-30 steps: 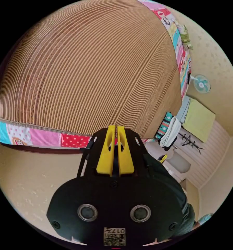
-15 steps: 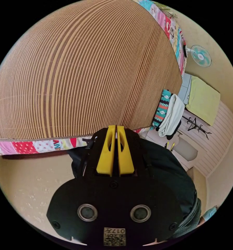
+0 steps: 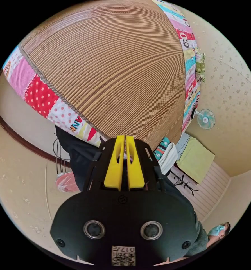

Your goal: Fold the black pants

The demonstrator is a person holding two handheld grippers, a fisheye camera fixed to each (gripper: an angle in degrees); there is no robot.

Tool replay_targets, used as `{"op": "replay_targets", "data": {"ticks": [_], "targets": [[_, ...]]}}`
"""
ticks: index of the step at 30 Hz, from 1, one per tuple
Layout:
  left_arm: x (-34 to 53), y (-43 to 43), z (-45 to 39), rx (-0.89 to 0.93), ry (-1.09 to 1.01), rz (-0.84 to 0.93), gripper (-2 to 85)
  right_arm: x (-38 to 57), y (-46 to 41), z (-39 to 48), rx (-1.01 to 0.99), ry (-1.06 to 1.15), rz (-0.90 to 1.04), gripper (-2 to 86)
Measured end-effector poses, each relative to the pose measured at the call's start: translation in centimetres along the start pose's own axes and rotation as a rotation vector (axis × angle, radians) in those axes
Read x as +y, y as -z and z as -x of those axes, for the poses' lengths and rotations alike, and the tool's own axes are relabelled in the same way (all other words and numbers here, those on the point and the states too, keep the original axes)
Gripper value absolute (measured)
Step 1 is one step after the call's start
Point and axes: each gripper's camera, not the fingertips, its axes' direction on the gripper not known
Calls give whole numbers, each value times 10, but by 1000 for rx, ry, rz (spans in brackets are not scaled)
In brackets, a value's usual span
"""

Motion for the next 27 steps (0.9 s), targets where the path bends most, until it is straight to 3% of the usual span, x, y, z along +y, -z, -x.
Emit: {"op": "replay_targets", "data": {"ticks": [4,9,13,15,17,19,23,27], "targets": [[24,-5,43,77,64,-63,-10,11,21,62,45,320,-34,11],[35,-1,96,134,103,-111,-10,26,24,158,-143,581,33,-2],[27,14,128,163,93,-141,-8,111,12,264,-120,980,153,-3],[20,21,135,180,63,-148,-6,163,14,295,-235,1130,213,-3],[11,25,136,199,5,-135,1,231,17,324,-416,1286,334,-3],[-1,27,123,219,-124,-97,35,282,15,339,-474,1382,412,-4],[-1,19,76,269,-401,1,66,397,2,352,-442,1558,502,-5],[32,-11,9,374,-703,234,83,456,-4,343,-626,1510,506,-5]]}}
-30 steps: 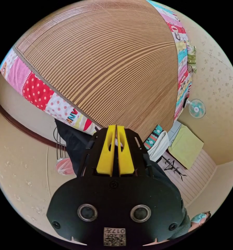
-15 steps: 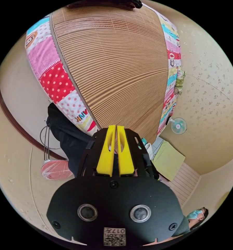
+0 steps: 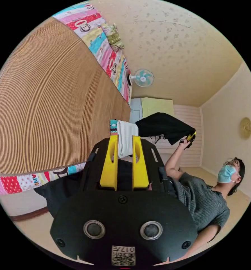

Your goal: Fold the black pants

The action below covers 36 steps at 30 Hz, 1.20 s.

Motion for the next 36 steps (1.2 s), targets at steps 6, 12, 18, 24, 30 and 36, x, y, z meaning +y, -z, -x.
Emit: {"op": "replay_targets", "data": {"ticks": [6,12,18,24,30,36], "targets": [[20,-80,-53,234,-88,209,156,-3,-56,79,-258,141,-124,-5],[60,-117,-2,651,192,92,242,-3,-92,140,-382,232,-97,-5],[119,-75,78,1097,195,-392,200,25,-117,134,-513,221,52,-4],[174,-11,68,812,-211,-477,153,80,-122,40,-264,-165,175,1],[227,-5,-20,571,-731,-471,100,173,-154,-77,-100,-509,369,24],[267,-58,-110,212,-971,-490,44,287,-205,-155,-82,-772,493,61]]}}
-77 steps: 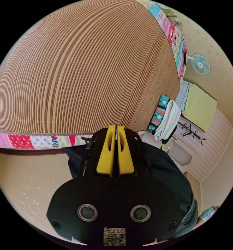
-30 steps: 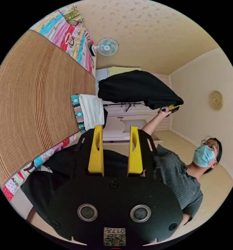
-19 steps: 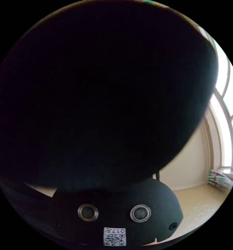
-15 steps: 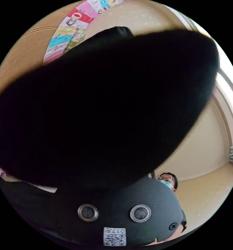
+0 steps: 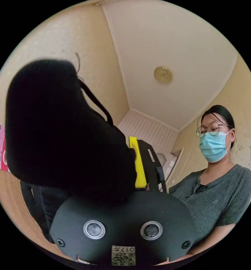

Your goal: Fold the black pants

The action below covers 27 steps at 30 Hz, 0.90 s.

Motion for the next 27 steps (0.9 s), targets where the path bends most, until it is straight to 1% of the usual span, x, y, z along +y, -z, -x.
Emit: {"op": "replay_targets", "data": {"ticks": [2,4,5,7,8,9,10,11,12,14,15,16,17,19,20,23,25,26,27], "targets": [[4,-22,-20,-45,-41,-5,40,9,-21,-45,-75,-89,-22,71],[15,-49,-49,-87,-99,-15,38,19,-31,-70,-133,-130,-54,60],[18,-56,-57,-104,-116,-15,37,26,-36,-81,-214,-114,-85,44],[33,-86,-91,-237,-200,14,37,35,-46,-94,-337,-99,-91,50],[37,-94,-99,-272,-226,26,37,39,-53,-95,-381,-74,-77,61],[46,-110,-112,-312,-282,52,37,41,-56,-92,-391,-46,-69,66],[54,-124,-121,-330,-322,87,37,43,-64,-81,-385,25,-36,89],[58,-130,-125,-340,-329,101,37,43,-74,-63,-361,116,16,129],[66,-139,-128,-367,-319,115,37,43,-80,-54,-345,161,46,157],[75,-147,-131,-427,-283,105,37,44,-110,-14,-239,312,174,256],[80,-151,-134,-467,-267,95,37,44,-119,-4,-198,352,211,259],[83,-155,-136,-489,-255,88,37,45,-140,16,-86,426,286,265],[84,-156,-137,-487,-250,85,37,46,-158,35,43,503,332,256],[83,-157,-140,-420,-235,80,37,46,-179,59,196,605,346,240],[82,-156,-141,-401,-234,79,37,42,-189,70,236,660,348,230],[68,-148,-155,-339,-237,50,38,26,-213,85,265,733,417,210],[53,-137,-172,-336,-256,-10,38,16,-231,82,298,721,464,189],[48,-134,-177,-342,-263,-26,38,13,-240,79,324,702,493,129],[38,-129,-184,-356,-278,-51,38,12,-243,76,337,693,501,98]]}}
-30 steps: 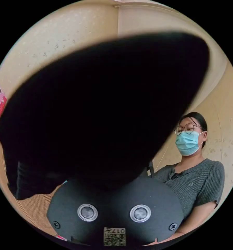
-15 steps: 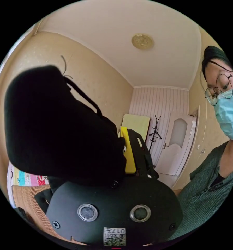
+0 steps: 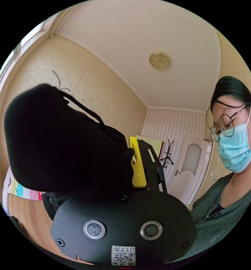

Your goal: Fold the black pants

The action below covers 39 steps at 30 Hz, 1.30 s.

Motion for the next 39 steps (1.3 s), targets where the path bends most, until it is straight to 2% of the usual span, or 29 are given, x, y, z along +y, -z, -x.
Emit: {"op": "replay_targets", "data": {"ticks": [3,6,9,12,14,18,20,22,26,29,30,32,33,34,35,37,39], "targets": [[-35,10,7,-38,-9,3,38,8,6,-14,-3,-45,-12,64],[-64,4,45,-99,92,90,40,23,40,-42,35,-144,-43,58],[-82,-33,116,-102,248,217,39,30,92,-74,237,-281,-61,55],[-99,-91,181,-28,361,305,37,24,162,-97,497,-409,-121,53],[-123,-119,200,1,368,342,36,18,234,-93,642,-453,-275,53],[-203,-142,223,246,281,282,38,13,330,-53,782,-435,-554,53],[-239,-133,232,375,226,211,40,10,366,-17,822,-339,-710,55],[-273,-105,255,454,205,129,44,3,374,2,791,-228,-746,59],[-270,-47,317,377,342,136,48,-20,336,4,648,-123,-552,69],[-217,1,375,246,439,242,52,-26,262,-22,586,-191,-342,68],[-183,20,401,177,530,297,55,-26,244,-31,564,-216,-287,67],[-121,54,437,23,699,381,64,-15,160,-81,411,-337,-25,53],[-73,79,458,-113,835,449,74,-9,139,-96,357,-377,42,48],[-20,106,476,-265,1031,521,86,8,99,-126,232,-488,175,37],[7,121,481,-334,1133,549,92,28,65,-151,82,-584,281,27],[85,177,475,-576,1464,592,105,57,31,-177,-159,-682,376,18],[102,205,460,-672,1583,597,89,75,21,-190,-307,-765,378,13]]}}
